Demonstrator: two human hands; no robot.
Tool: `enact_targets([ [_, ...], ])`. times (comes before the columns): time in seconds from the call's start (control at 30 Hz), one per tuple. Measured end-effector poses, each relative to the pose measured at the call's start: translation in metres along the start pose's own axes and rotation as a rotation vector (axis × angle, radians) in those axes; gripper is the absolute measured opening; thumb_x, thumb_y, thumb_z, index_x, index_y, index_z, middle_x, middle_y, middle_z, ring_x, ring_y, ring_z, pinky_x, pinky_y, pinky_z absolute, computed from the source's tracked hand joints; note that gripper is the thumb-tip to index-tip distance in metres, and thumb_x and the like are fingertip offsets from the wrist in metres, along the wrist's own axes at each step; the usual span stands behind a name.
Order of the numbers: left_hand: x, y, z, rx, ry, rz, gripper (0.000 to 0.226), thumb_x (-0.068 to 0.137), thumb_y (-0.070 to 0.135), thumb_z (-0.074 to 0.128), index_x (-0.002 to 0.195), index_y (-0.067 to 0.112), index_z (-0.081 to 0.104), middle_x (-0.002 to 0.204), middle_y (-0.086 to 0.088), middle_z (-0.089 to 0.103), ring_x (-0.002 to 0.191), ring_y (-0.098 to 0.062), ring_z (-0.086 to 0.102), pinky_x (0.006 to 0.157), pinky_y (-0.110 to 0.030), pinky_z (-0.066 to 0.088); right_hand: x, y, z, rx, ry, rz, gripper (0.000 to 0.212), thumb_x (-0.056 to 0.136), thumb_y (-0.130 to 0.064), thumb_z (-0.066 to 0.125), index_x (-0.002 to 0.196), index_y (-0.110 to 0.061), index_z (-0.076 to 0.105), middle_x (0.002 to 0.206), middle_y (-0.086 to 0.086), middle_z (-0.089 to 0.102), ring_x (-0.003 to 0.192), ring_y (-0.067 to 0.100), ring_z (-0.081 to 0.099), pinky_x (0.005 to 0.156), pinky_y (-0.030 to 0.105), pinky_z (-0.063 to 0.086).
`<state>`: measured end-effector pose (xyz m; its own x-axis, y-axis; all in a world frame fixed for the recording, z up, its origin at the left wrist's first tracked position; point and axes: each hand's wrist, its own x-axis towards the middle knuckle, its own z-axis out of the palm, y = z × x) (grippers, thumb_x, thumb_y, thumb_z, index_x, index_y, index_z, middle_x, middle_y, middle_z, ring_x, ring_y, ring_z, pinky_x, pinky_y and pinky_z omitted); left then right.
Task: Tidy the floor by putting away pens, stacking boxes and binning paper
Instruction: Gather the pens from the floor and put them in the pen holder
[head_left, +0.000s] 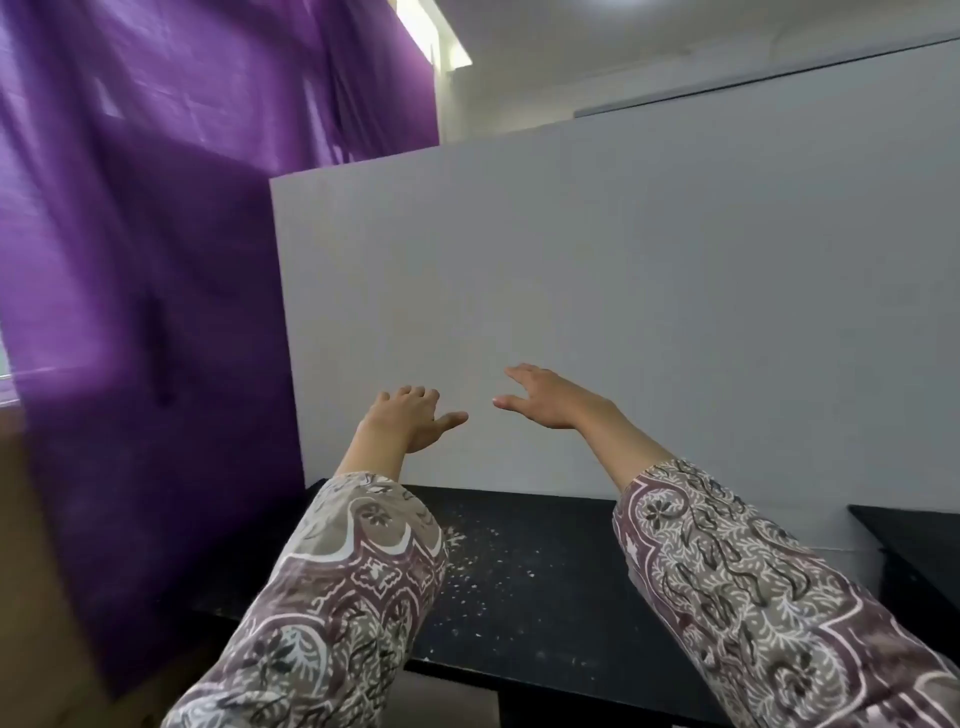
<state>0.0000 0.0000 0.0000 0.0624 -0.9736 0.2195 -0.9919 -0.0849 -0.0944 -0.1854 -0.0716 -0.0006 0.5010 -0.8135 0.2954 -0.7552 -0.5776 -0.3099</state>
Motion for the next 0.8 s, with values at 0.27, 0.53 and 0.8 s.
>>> enact_targets([
  [0.27, -0.029, -0.046, 0.006, 0.086, -0.033, -0.162, 0.067, 0.094, 0.057, 0.026, 0.140, 0.008, 0.032, 0.150, -0.011, 0.033, 0.140, -0.026, 0.028, 0.114, -0.046, 0.024, 0.034, -0.048, 0.038, 0.079, -0.005, -0.241, 0.064, 0.094, -0.047, 0.045, 0.147, -0.017, 0.026, 0.155, 0.004, 0.024, 0.143, 0.021, 0.024, 0.115, 0.041, 0.025],
  [0.53, -0.071, -0.068, 0.013, 0.111, -0.051, -0.453, 0.066, 0.094, 0.058, 0.029, 0.135, 0.008, 0.038, 0.145, -0.009, 0.040, 0.138, -0.024, 0.030, 0.112, -0.044, 0.026, 0.061, -0.086, 0.074, 0.193, -0.156, -0.512, 0.064, 0.093, -0.046, 0.047, 0.146, -0.016, 0.027, 0.155, 0.003, 0.026, 0.141, 0.020, 0.029, 0.110, 0.034, 0.028],
  [0.8, -0.160, -0.054, 0.068, 0.017, -0.143, -0.718, 0.061, 0.093, 0.058, 0.033, 0.128, 0.009, 0.042, 0.144, -0.006, 0.040, 0.137, -0.023, 0.030, 0.110, -0.041, 0.025, 0.023, -0.119, 0.136, 0.258, -0.339, -0.741, 0.063, 0.092, -0.043, 0.050, 0.146, -0.018, 0.028, 0.154, 0.000, 0.028, 0.141, 0.017, 0.026, 0.115, 0.041, 0.027],
])
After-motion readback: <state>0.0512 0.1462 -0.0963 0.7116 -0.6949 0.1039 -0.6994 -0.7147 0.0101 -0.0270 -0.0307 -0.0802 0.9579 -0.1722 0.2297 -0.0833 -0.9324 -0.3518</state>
